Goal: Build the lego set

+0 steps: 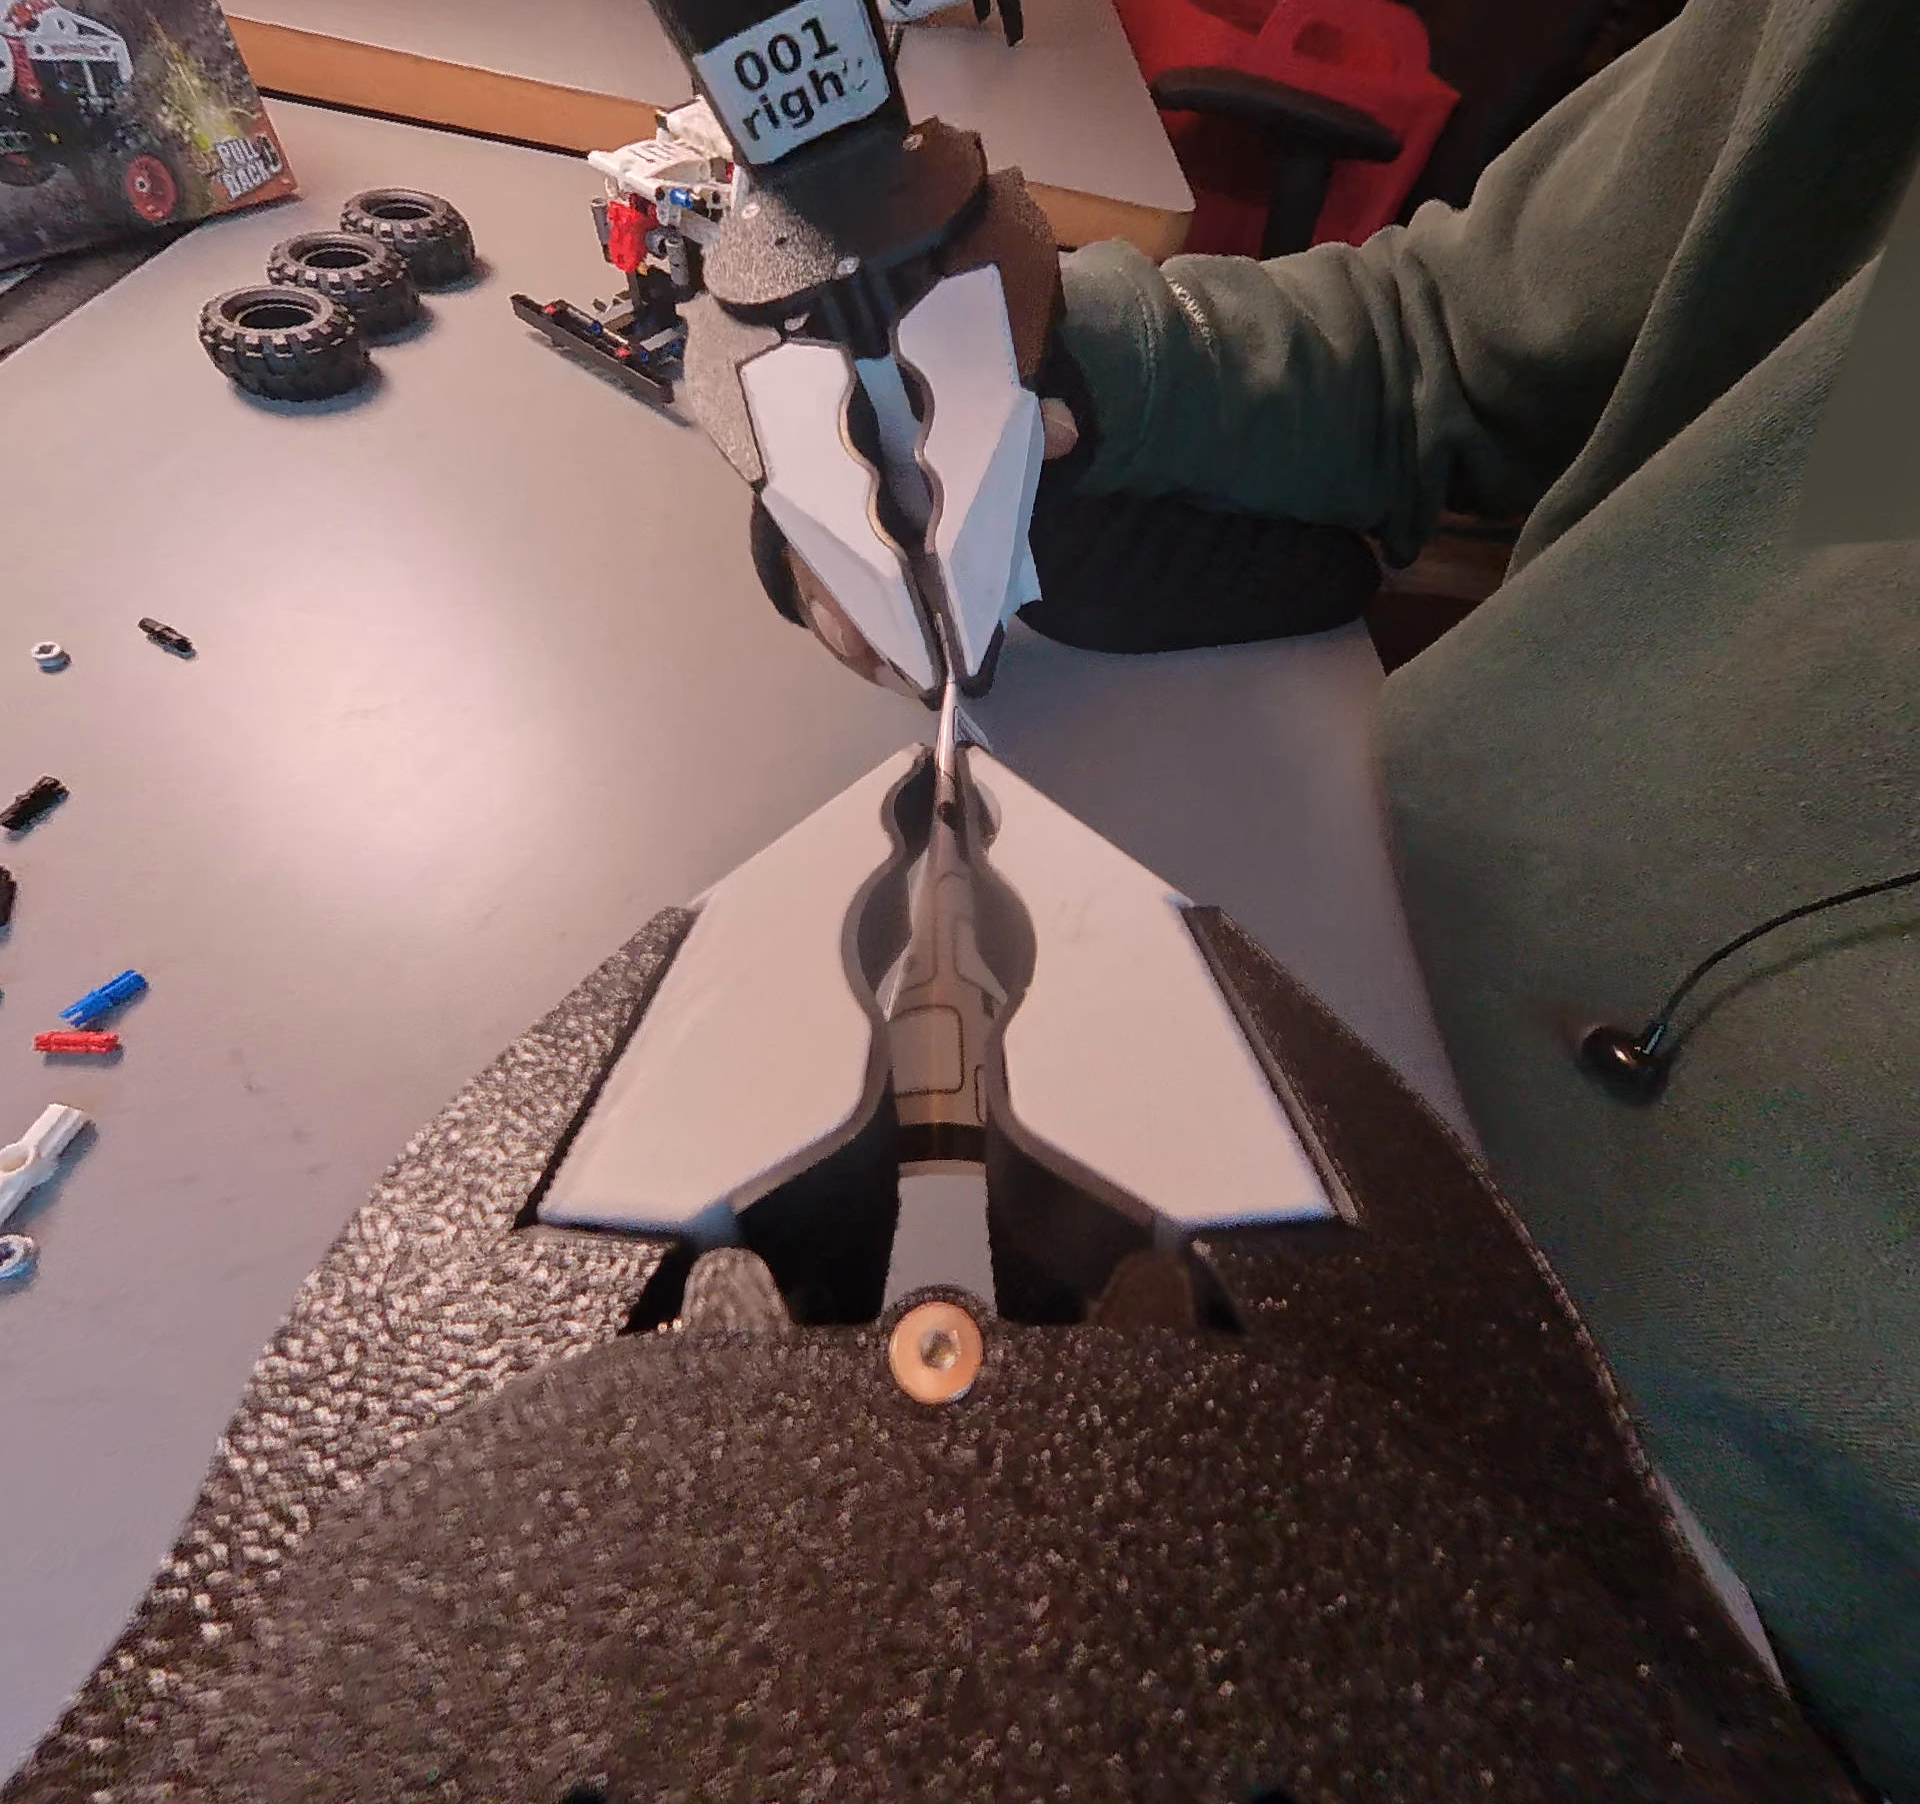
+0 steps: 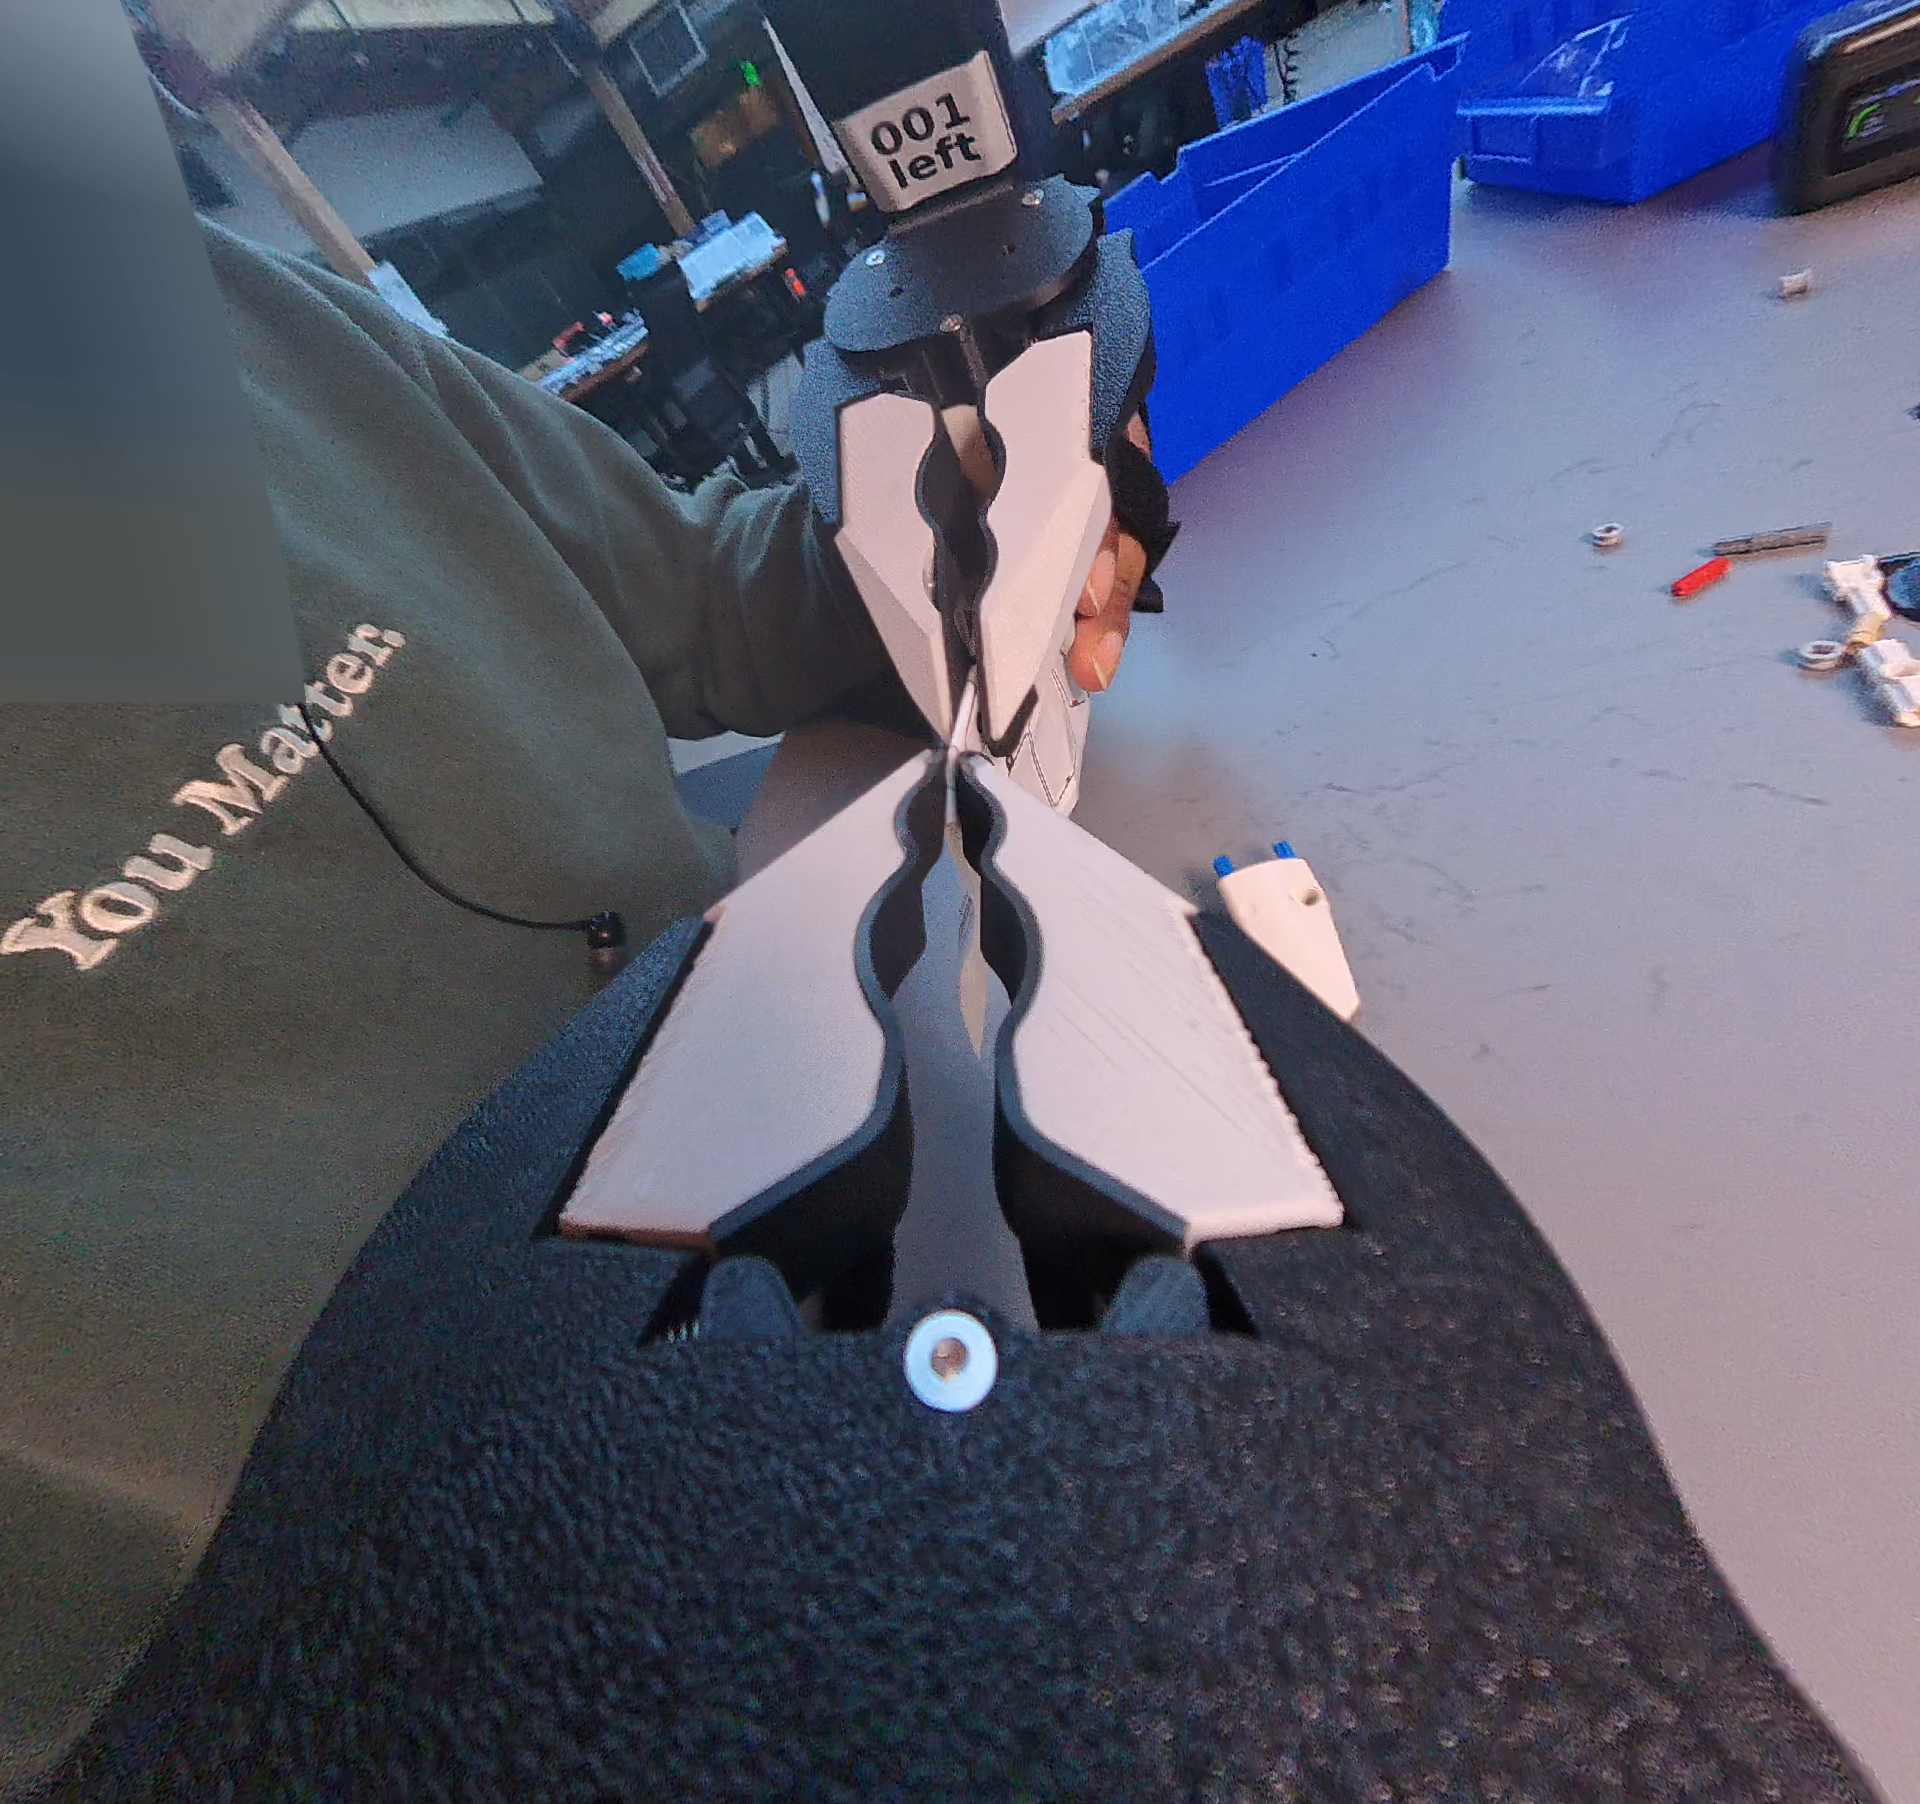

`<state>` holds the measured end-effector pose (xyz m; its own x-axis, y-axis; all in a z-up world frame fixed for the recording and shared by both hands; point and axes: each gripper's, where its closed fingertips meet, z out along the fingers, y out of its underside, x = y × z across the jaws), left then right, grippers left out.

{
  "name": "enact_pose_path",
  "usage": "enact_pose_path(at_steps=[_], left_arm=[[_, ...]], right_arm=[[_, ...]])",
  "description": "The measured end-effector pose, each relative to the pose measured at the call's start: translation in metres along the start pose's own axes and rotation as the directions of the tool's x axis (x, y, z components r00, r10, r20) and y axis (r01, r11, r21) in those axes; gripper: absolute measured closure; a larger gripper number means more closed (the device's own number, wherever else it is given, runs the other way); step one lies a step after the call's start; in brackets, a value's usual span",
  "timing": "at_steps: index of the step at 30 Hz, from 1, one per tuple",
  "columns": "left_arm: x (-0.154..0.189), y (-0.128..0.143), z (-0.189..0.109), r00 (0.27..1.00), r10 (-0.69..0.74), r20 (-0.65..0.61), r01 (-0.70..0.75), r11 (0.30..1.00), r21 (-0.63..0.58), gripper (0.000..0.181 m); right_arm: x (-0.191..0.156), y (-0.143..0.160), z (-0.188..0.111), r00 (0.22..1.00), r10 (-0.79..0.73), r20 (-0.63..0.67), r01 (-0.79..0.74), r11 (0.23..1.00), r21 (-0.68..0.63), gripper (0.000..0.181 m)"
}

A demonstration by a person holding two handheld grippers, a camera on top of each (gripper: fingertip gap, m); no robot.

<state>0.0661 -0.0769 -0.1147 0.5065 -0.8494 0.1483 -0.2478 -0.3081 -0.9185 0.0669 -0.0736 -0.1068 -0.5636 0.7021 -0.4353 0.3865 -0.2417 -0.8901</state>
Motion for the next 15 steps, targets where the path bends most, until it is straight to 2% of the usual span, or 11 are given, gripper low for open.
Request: enact_pose_path(at_steps=[4,7,9,12,15], left_arm=[[-0.007,0.003,0.001,0.999,0.008,0.042,-0.007,1.000,-0.009,0.174],[-0.025,-0.002,-0.006,0.992,-0.049,0.115,0.045,0.998,0.041,0.155],[-0.039,-0.009,-0.016,0.980,-0.132,0.149,0.115,0.986,0.119,0.142],[-0.058,-0.019,-0.033,0.944,-0.306,0.125,0.266,0.928,0.263,0.127],[-0.063,-0.026,-0.041,0.911,-0.412,0.017,0.379,0.854,0.357,0.125]], right_arm=[[0.006,0.001,-0.002,0.996,-0.058,-0.063,0.057,0.998,-0.020,0.181],[0.012,-0.010,-0.008,0.985,-0.117,-0.127,0.120,0.992,0.023,0.181],[0.015,-0.024,-0.015,0.974,-0.142,-0.178,0.160,0.983,0.091,0.181],[0.021,-0.050,-0.029,0.935,-0.194,-0.298,0.263,0.941,0.212,0.181],[0.017,-0.072,-0.042,0.872,-0.260,-0.415,0.397,0.871,0.288,0.181]])
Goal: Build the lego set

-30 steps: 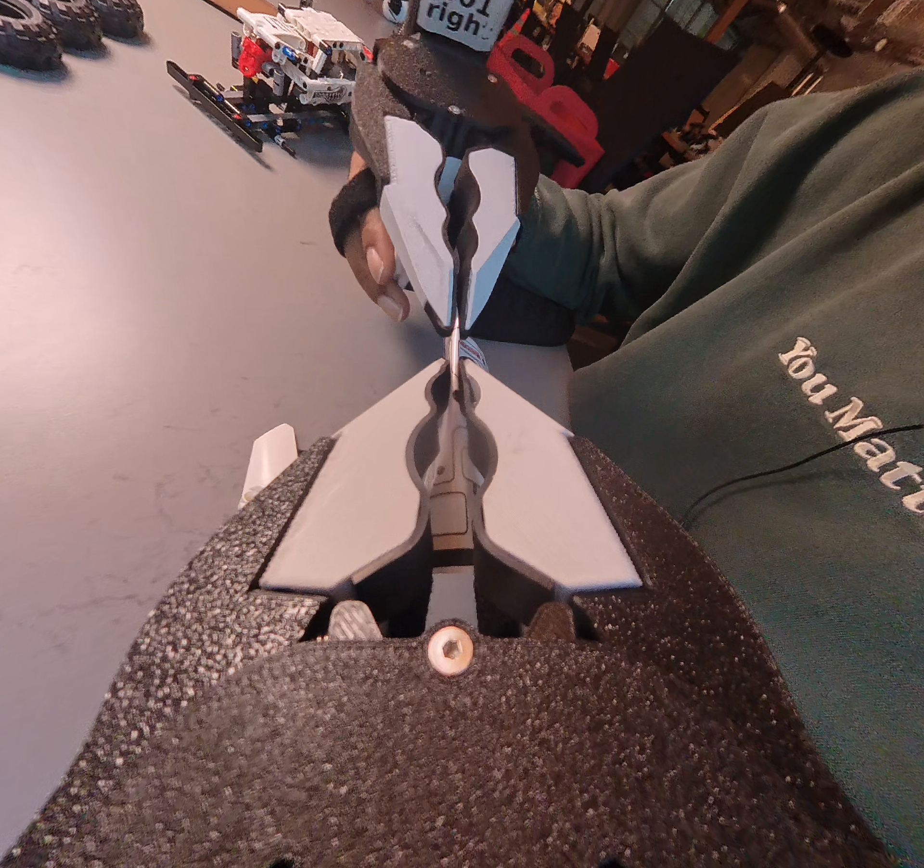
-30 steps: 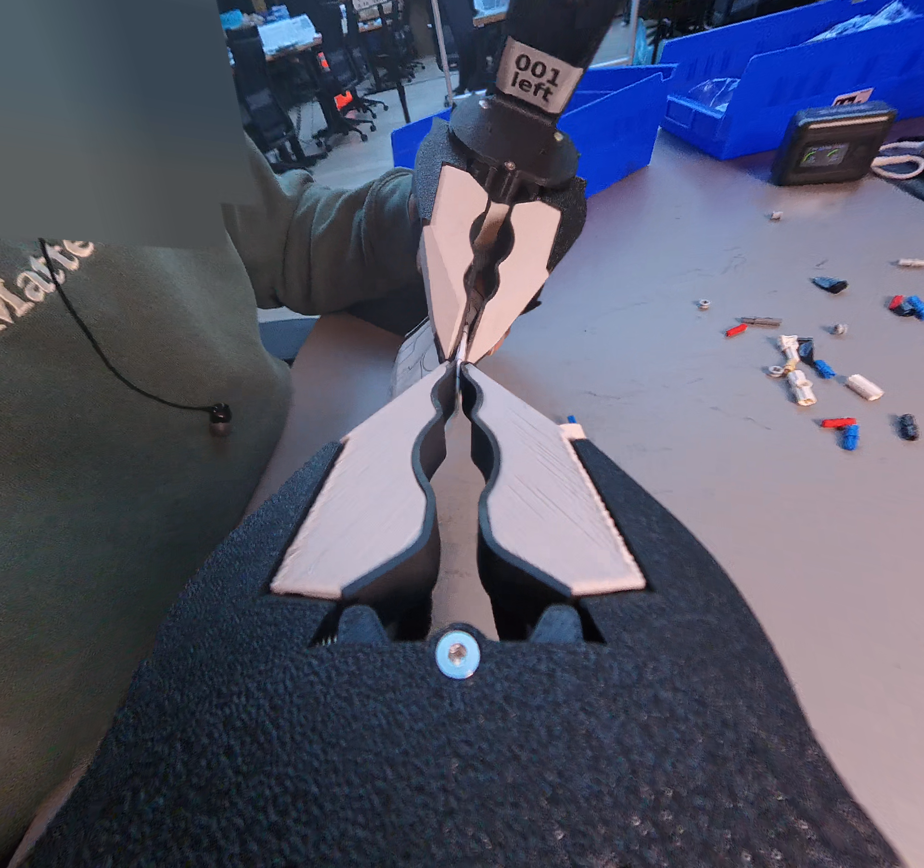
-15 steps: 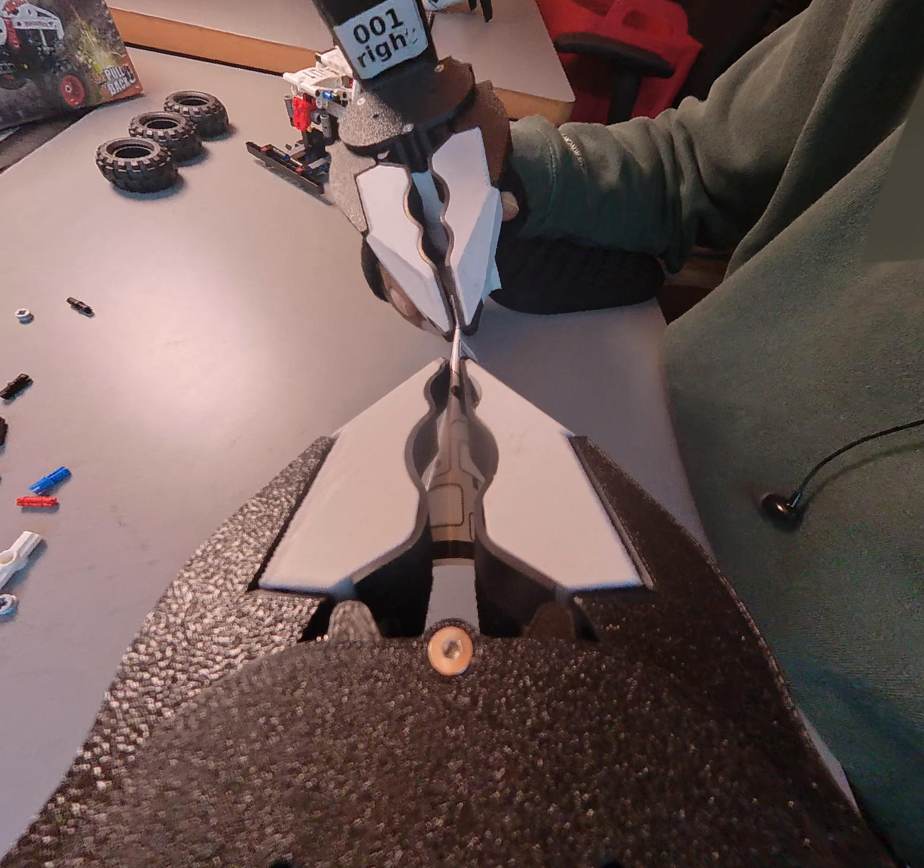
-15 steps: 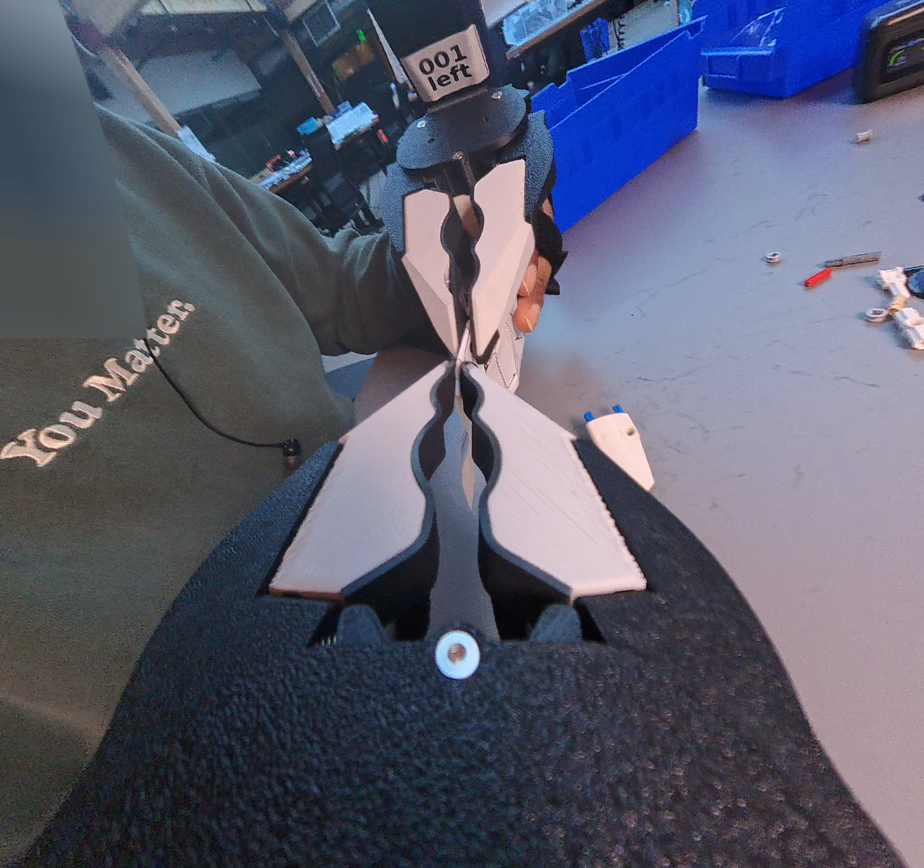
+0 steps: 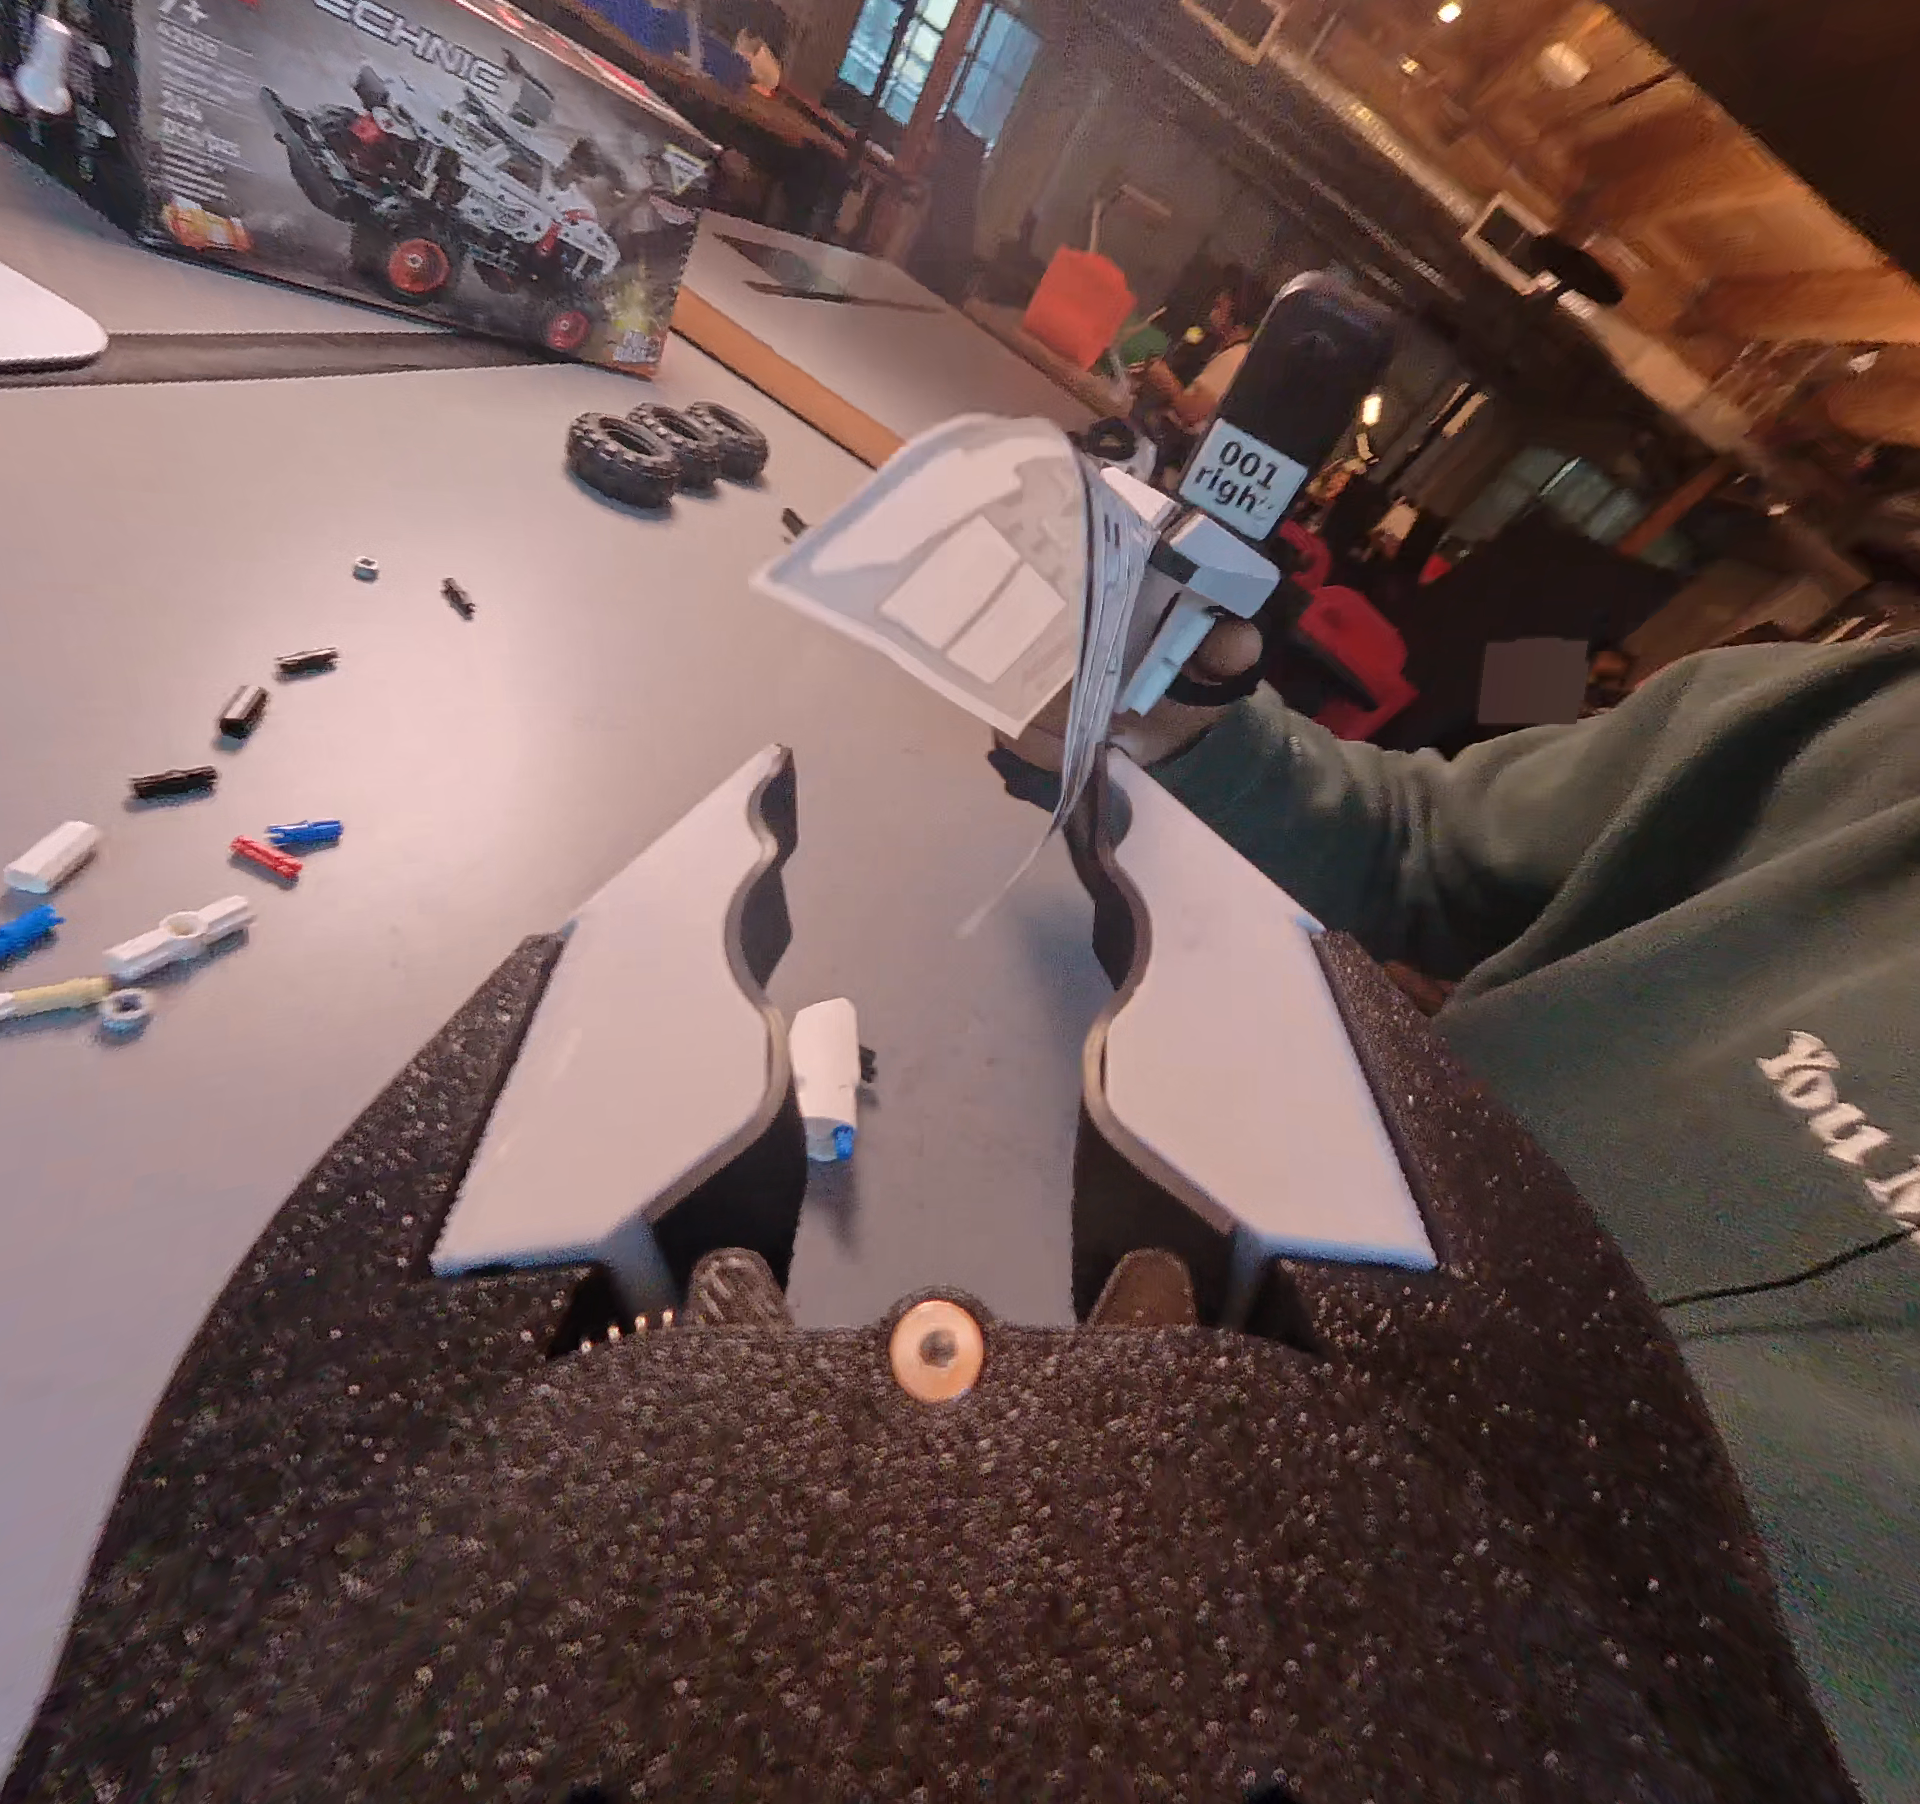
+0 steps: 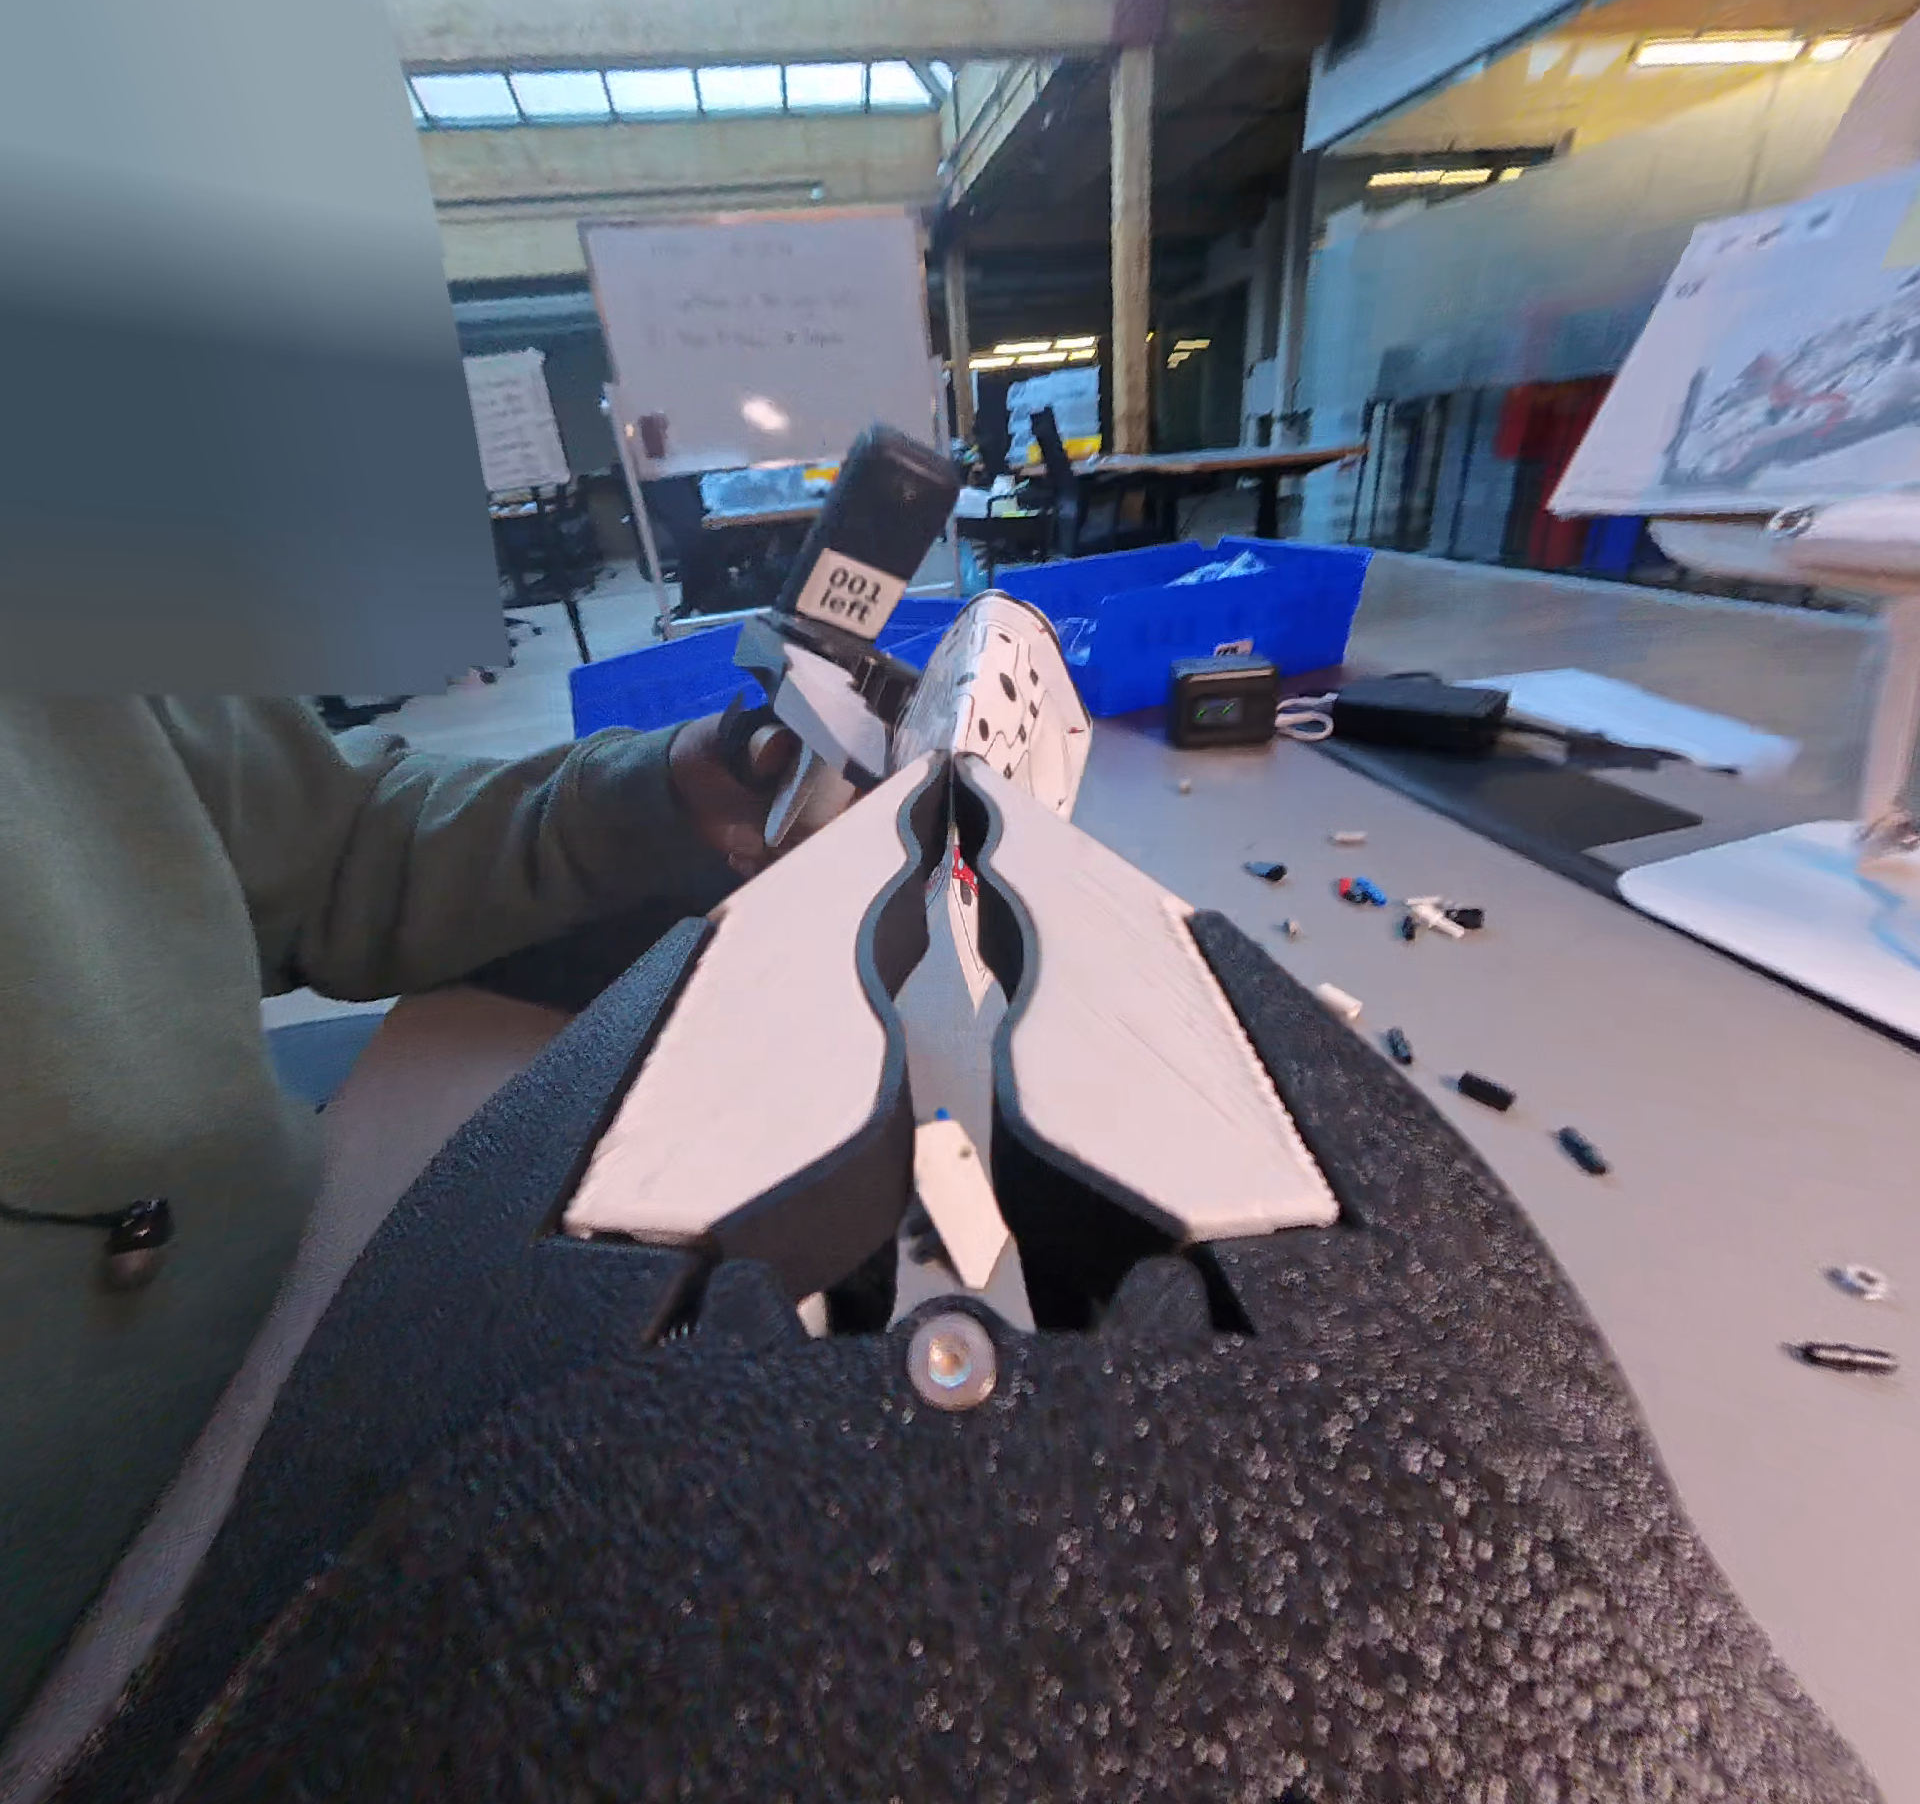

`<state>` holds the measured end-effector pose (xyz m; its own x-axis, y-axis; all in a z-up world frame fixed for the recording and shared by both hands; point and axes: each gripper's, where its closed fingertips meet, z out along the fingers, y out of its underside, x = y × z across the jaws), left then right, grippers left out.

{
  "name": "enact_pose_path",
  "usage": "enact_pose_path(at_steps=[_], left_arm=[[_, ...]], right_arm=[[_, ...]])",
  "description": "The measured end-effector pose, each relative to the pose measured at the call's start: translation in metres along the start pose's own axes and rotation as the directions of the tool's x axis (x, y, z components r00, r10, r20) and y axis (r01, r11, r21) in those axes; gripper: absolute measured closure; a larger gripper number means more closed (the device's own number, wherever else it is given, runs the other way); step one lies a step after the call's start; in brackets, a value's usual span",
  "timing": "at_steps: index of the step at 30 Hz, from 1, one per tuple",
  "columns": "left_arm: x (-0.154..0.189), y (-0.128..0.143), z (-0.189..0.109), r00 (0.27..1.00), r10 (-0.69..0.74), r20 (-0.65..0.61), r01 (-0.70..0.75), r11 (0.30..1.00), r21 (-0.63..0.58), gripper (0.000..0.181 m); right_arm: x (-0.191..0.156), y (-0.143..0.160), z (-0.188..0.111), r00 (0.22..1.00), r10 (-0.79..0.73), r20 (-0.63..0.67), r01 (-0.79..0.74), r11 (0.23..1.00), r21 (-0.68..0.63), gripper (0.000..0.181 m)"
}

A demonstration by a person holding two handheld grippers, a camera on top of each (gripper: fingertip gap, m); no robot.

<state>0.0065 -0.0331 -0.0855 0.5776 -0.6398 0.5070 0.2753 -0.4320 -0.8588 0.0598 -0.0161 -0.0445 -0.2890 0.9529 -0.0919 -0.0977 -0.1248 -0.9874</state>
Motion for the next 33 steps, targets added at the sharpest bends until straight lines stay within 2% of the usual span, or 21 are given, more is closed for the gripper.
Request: enact_pose_path(at_steps=[3,6,12,16,23,33], left_arm=[[0.026,-0.001,0.006,0.983,-0.039,-0.179,0.045,0.998,0.031,0.134],[0.054,-0.003,0.013,0.951,0.000,-0.309,0.027,0.996,0.081,0.144],[0.063,-0.013,0.020,0.957,0.066,-0.284,-0.013,0.982,0.186,0.155],[0.057,-0.012,0.013,0.966,0.130,-0.222,-0.089,0.978,0.188,0.181],[0.056,-0.002,0.012,0.939,0.320,-0.125,-0.310,0.946,0.093,0.181],[0.052,0.014,0.017,0.906,0.410,-0.102,-0.413,0.911,-0.010,0.181]], right_arm=[[-0.004,-0.012,0.001,0.998,-0.055,-0.042,0.058,0.996,0.066,0.181],[-0.007,-0.015,0.006,0.994,-0.068,-0.083,0.077,0.991,0.107,0.181],[-0.022,0.003,0.023,0.988,-0.133,-0.081,0.137,0.990,0.044,0.180],[-0.029,0.011,0.026,0.986,-0.162,-0.044,0.162,0.987,-0.005,0.177],[-0.032,0.021,0.024,0.982,-0.190,0.009,0.190,0.978,-0.089,0.178],[-0.034,0.039,0.020,0.951,-0.305,0.050,0.308,0.928,-0.209,0.178]])
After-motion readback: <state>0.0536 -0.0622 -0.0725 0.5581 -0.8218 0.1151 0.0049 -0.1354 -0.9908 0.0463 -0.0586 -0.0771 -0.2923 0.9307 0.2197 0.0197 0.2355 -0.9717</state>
